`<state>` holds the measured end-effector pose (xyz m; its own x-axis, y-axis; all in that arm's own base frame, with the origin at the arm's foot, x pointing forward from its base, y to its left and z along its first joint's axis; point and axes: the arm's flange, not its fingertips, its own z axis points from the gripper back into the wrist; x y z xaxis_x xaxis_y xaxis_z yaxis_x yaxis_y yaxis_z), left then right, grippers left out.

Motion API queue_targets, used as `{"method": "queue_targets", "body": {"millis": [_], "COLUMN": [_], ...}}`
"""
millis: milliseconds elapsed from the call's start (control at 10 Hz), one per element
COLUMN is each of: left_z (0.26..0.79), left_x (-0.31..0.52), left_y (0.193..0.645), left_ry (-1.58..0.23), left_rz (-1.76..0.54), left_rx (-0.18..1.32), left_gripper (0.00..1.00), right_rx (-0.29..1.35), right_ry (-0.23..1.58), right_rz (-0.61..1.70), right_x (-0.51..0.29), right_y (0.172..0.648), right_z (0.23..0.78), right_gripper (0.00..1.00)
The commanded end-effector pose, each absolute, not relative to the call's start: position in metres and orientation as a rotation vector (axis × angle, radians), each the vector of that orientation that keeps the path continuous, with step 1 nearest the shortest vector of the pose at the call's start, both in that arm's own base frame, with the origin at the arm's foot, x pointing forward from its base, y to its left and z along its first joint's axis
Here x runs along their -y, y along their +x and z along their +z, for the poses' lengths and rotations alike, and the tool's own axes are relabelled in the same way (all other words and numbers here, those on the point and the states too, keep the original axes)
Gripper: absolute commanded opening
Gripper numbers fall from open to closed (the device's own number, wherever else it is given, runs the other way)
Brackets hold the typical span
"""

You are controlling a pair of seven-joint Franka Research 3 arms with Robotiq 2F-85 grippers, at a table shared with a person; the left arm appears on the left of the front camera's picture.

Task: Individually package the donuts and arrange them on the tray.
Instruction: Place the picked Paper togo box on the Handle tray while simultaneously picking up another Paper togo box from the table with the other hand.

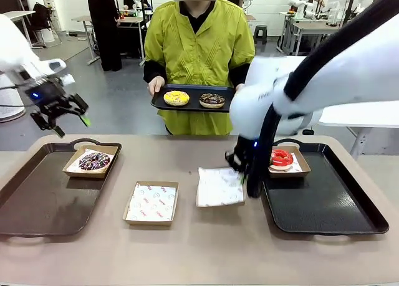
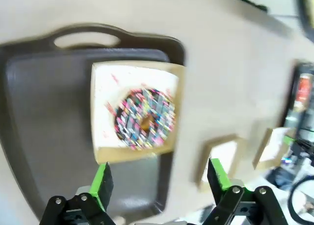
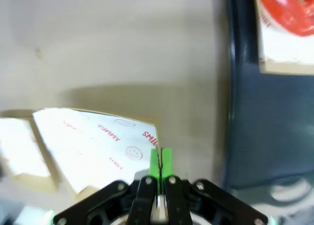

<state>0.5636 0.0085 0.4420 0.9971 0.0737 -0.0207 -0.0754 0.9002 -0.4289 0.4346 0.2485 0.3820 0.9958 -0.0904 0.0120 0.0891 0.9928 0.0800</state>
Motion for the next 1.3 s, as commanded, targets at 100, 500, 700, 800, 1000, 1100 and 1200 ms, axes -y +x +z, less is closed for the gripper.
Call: {"method": "queue_targets", "body": {"millis": [100,500,700,800,1000,1100,1200], "left_z": [0.485,0.487,0.470,0.464,0.453,0.452,0.453], "left_x": [-0.069,-0.128,-0.140,-0.143,-0.153,-0.151,-0.154], "left_y": [0.488,0.416,0.387,0.381,0.378,0.383,0.378], "left_ry": [-0.760,-1.061,-1.151,-1.173,-1.205,-1.158,-1.184], "left_rz": [0.087,0.132,0.192,0.222,0.287,0.324,0.269], "left_rx": [0.027,0.120,0.189,0.201,0.195,0.207,0.157], "left_gripper": [1.00,1.00,1.00,1.00,1.00,1.00,1.00], "right_rx": [0.002,-0.081,-0.086,-0.094,-0.121,-0.125,-0.106], "right_ry": [0.144,0.091,0.054,0.043,0.039,0.044,0.062], "right_rz": [-0.118,-0.130,-0.080,-0.060,-0.068,-0.070,-0.081], "right_x": [-0.225,-0.217,-0.221,-0.221,-0.221,-0.220,-0.220], "right_y": [0.471,0.558,0.587,0.596,0.607,0.609,0.596], "right_z": [0.451,0.485,0.491,0.490,0.480,0.477,0.480], "right_gripper": [0.00,0.00,0.00,0.00,0.00,0.00,0.00]}}
